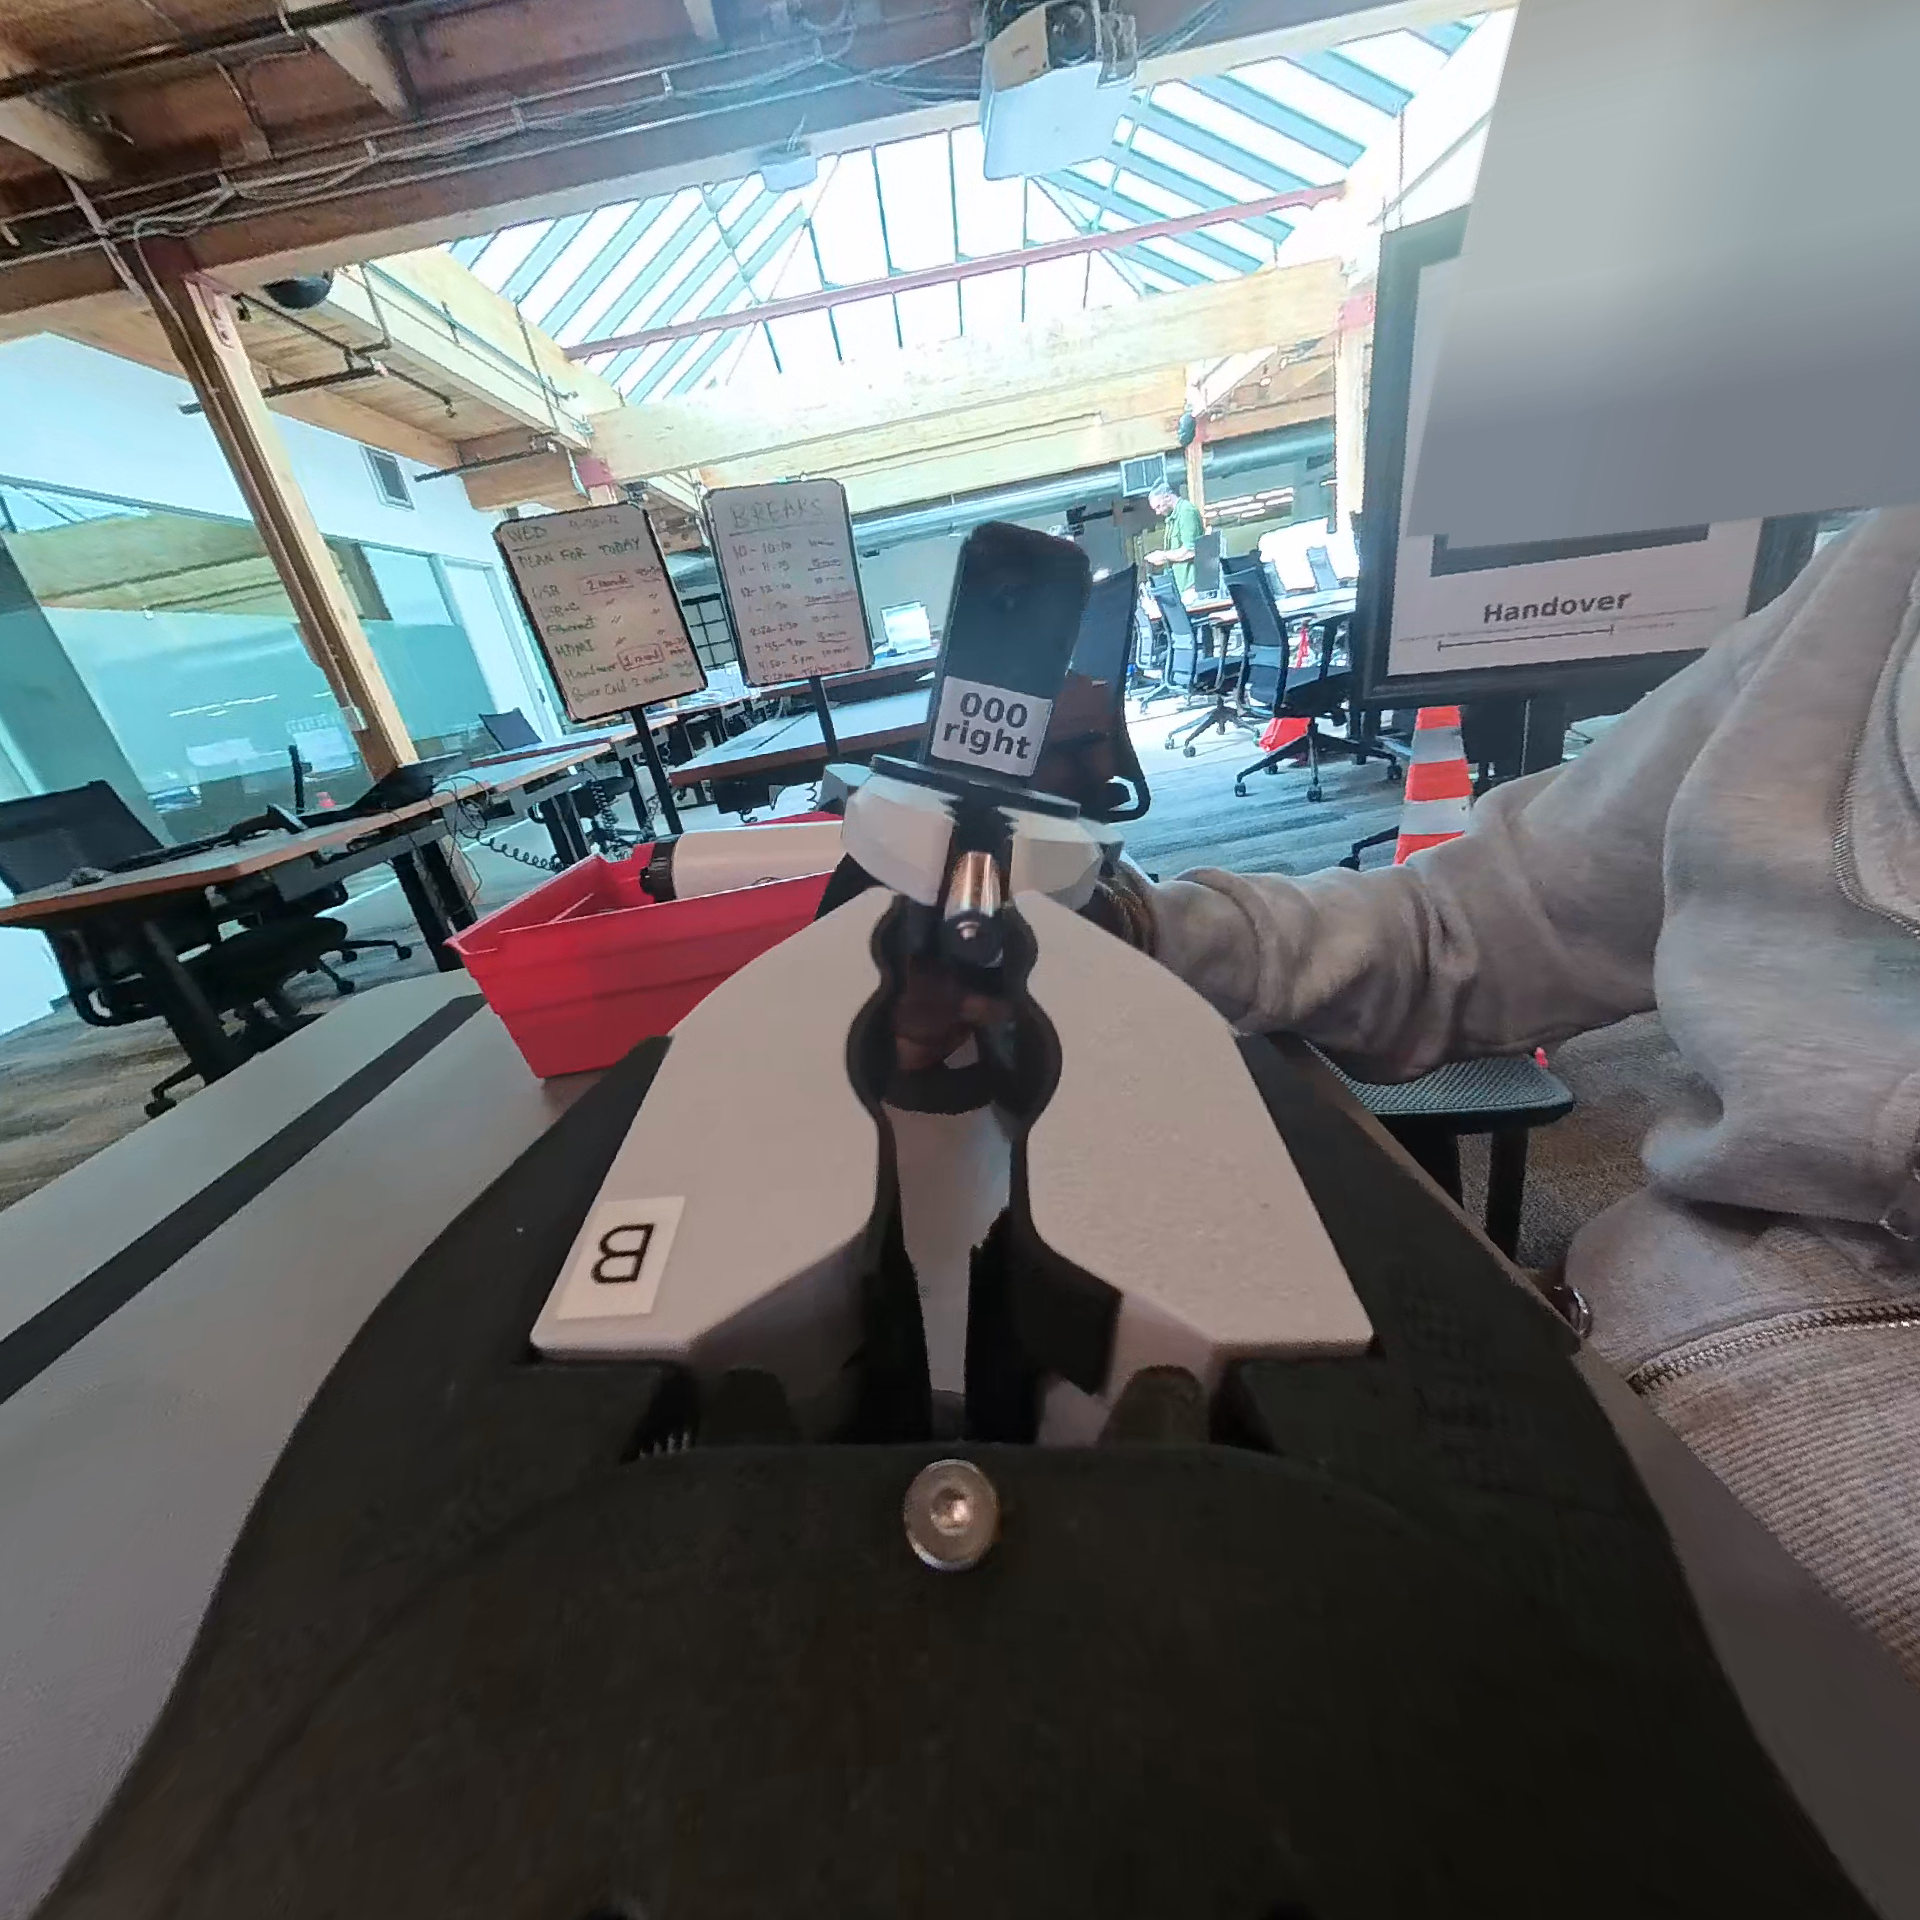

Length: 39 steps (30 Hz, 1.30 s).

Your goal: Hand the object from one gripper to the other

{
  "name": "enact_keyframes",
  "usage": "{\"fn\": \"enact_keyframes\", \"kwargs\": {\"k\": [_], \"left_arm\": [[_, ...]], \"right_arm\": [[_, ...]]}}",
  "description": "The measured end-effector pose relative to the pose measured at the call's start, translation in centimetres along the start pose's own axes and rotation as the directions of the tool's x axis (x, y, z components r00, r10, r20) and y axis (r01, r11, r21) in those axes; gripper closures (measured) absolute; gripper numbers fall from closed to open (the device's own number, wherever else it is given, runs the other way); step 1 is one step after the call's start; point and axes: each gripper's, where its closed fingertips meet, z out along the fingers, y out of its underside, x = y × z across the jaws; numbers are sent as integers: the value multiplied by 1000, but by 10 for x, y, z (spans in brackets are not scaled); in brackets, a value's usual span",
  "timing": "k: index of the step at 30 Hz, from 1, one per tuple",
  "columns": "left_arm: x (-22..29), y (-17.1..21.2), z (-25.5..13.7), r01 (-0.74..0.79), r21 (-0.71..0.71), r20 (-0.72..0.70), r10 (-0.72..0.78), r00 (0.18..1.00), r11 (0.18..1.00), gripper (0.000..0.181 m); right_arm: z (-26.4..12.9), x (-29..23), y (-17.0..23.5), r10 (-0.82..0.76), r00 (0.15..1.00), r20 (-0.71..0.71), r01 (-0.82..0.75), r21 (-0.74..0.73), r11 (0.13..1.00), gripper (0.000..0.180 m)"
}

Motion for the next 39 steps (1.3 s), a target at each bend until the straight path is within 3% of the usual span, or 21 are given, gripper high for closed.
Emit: {"fn": "enact_keyframes", "kwargs": {"k": [21,22,24,27,30,33,37,39], "left_arm": [[3,3,1,-59,-37,-9,59,998,998,170],[3,3,1,-48,-37,-10,48,999,998,170],[1,5,0,-37,-46,-2,37,999,998,170],[1,7,1,-27,-56,-9,27,1000,998,170],[3,8,2,-24,-63,-19,23,1000,998,170],[5,9,2,-15,-66,-32,12,999,998,171],[4,8,2,5,-48,-27,-7,1000,999,170],[-5,5,1,-2,-17,37,3,999,1000,154]], "right_arm": [[2,-1,3,137,990,21,-137,-10,991,169],[2,0,3,130,991,15,-130,-6,991,168],[2,2,1,101,995,-11,-101,8,995,149],[2,4,2,25,998,-53,-26,-16,1000,141],[5,0,9,-5,999,-44,3,-53,999,145],[7,-3,10,-46,998,-37,44,-62,997,169],[6,-4,8,-52,998,-24,51,-59,997,169],[5,-3,5,-48,999,-25,47,-50,998,169]]}}
